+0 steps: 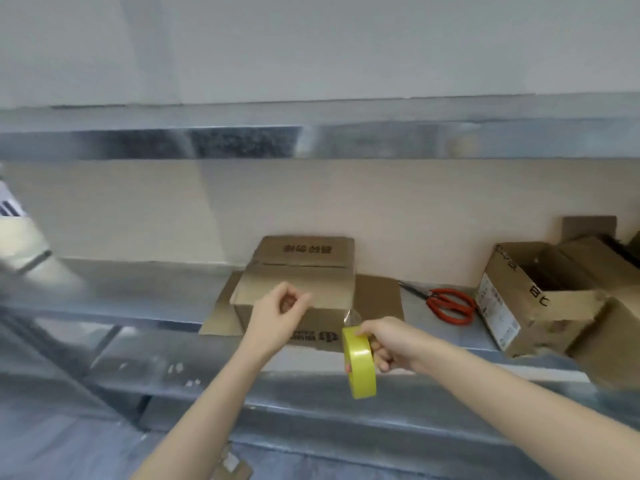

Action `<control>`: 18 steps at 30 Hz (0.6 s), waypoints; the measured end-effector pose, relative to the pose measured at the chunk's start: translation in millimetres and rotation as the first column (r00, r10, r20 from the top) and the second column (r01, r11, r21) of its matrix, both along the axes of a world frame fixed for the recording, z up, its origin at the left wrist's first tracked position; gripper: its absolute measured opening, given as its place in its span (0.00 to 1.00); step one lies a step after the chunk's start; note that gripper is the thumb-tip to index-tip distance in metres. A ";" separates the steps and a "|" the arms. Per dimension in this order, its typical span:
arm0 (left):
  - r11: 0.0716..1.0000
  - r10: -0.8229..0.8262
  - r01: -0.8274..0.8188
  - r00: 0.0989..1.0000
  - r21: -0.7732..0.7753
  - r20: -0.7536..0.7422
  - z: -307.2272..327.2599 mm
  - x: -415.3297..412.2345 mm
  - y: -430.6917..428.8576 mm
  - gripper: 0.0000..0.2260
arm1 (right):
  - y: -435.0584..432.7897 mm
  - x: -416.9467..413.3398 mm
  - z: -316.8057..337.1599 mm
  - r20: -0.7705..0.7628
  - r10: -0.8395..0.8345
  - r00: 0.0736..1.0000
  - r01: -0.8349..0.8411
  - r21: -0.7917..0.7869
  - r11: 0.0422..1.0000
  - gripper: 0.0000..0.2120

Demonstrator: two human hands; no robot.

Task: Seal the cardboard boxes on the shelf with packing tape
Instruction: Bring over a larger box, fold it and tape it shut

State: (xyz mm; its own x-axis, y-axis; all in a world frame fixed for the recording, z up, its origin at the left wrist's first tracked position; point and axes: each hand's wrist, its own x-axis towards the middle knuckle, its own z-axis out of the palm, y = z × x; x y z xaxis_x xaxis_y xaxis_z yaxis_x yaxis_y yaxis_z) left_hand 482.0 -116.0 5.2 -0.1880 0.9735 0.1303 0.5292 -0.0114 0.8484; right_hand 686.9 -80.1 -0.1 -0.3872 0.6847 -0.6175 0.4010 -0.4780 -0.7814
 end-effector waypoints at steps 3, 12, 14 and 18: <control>0.956 -0.112 0.145 0.984 -0.254 0.138 -22.1 9.2 -27.2 0.30 | 1.9 -1.0 -2.2 0.000 0.023 1.000 -0.023 0.016 1.000 0.06; 0.906 -0.277 0.331 0.935 -0.264 0.221 -55.3 34.0 -32.4 0.52 | -5.4 -10.1 0.6 -0.100 -0.033 0.994 0.032 -0.012 0.999 0.15; 0.922 -0.266 0.317 0.936 -0.223 0.233 -60.6 35.4 -31.9 0.48 | -7.5 -10.6 -1.7 -0.112 -0.045 0.993 0.043 -0.026 0.999 0.15; 0.922 -0.289 0.326 0.938 -0.208 0.190 -59.1 37.7 -26.1 0.43 | -10.6 -5.2 -7.4 -0.049 -0.036 0.998 0.033 -0.053 0.998 0.16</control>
State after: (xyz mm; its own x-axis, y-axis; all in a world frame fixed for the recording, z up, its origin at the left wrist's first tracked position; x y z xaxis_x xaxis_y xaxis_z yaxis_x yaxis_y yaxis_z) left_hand 519.7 -142.1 -53.9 0.1262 0.9855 -0.1130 0.3949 0.0546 0.9171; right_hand 681.7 -90.8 -7.5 -0.3952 0.6658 -0.6329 0.3447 -0.5311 -0.7740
